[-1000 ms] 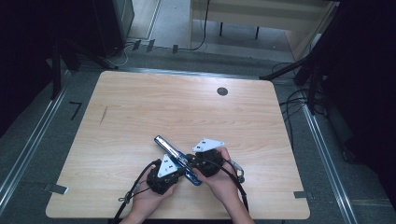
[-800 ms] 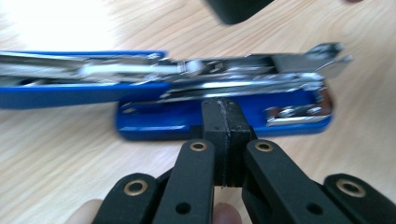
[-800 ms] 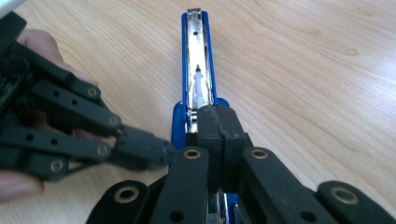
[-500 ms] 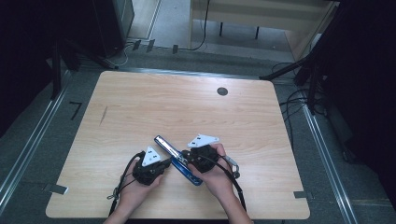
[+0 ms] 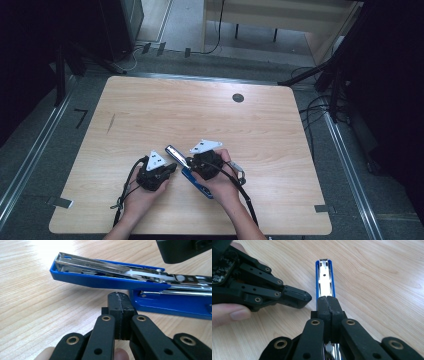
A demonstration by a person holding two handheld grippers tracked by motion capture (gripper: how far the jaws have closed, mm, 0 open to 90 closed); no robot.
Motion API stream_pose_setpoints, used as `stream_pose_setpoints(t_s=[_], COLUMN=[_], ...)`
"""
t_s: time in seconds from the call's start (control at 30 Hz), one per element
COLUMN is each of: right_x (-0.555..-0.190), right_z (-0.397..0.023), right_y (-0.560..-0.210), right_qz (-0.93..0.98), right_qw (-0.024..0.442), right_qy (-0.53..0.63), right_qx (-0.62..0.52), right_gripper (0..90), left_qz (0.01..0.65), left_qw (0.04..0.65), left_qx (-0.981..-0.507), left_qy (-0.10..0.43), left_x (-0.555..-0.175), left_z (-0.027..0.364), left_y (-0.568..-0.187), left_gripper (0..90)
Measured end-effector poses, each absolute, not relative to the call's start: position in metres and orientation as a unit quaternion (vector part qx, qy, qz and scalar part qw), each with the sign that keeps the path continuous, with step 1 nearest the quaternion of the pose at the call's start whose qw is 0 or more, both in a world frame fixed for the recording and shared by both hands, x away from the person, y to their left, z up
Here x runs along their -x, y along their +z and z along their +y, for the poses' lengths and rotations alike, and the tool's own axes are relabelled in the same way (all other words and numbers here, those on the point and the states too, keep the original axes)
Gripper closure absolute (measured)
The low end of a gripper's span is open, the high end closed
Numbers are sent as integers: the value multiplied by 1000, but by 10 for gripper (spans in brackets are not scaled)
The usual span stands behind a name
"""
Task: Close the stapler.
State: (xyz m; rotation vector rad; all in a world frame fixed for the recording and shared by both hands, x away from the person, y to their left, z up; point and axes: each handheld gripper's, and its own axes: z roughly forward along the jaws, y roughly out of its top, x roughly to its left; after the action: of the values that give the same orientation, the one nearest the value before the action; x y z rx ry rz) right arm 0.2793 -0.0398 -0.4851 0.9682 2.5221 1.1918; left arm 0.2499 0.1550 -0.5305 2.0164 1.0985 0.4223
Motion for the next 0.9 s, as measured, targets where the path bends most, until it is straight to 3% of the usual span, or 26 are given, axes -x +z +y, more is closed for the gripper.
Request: stream_pose_setpoints(t_s=[0.9], right_x=[-295], right_z=[-13], right_y=[-498], right_qz=[862], right_qw=[96], right_qy=[380], right_qx=[-320], right_gripper=[900], left_qz=[457], left_qw=[384], left_qx=[-786], left_qy=[162], left_x=[-260], left_z=[153], left_y=[-532], left_gripper=[900])
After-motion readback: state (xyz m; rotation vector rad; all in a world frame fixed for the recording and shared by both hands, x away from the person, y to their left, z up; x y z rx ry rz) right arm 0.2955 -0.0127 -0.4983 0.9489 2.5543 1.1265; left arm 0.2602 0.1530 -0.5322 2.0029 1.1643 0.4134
